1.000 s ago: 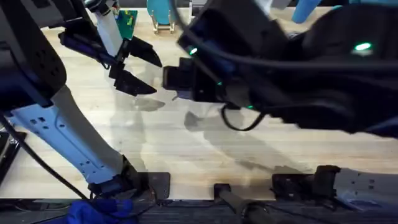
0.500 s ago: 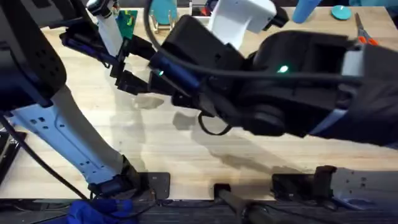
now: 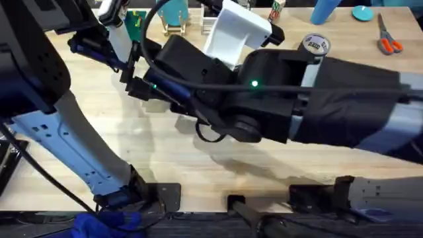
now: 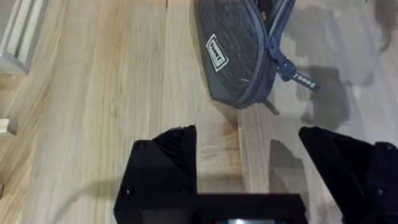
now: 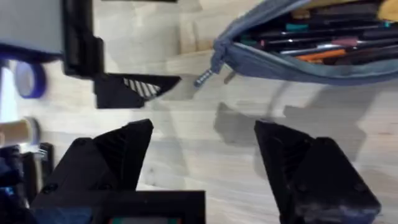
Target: Unzip the bag, pick up the pens from the table one at a time and place them inside, then zip the bag closed.
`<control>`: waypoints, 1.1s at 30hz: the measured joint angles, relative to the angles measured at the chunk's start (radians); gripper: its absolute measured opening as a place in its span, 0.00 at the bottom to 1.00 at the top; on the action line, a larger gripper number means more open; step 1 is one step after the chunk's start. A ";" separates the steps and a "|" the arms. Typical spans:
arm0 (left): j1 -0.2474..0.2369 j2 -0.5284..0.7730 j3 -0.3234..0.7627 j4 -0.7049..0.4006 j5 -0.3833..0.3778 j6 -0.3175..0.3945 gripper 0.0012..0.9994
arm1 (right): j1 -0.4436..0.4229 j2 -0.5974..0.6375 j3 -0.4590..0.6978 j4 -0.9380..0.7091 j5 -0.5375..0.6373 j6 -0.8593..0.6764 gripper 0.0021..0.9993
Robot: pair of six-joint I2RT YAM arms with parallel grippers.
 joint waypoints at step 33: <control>0.000 0.000 -0.016 0.011 -0.026 0.000 0.99 | -0.002 0.188 0.000 0.205 0.120 0.059 1.00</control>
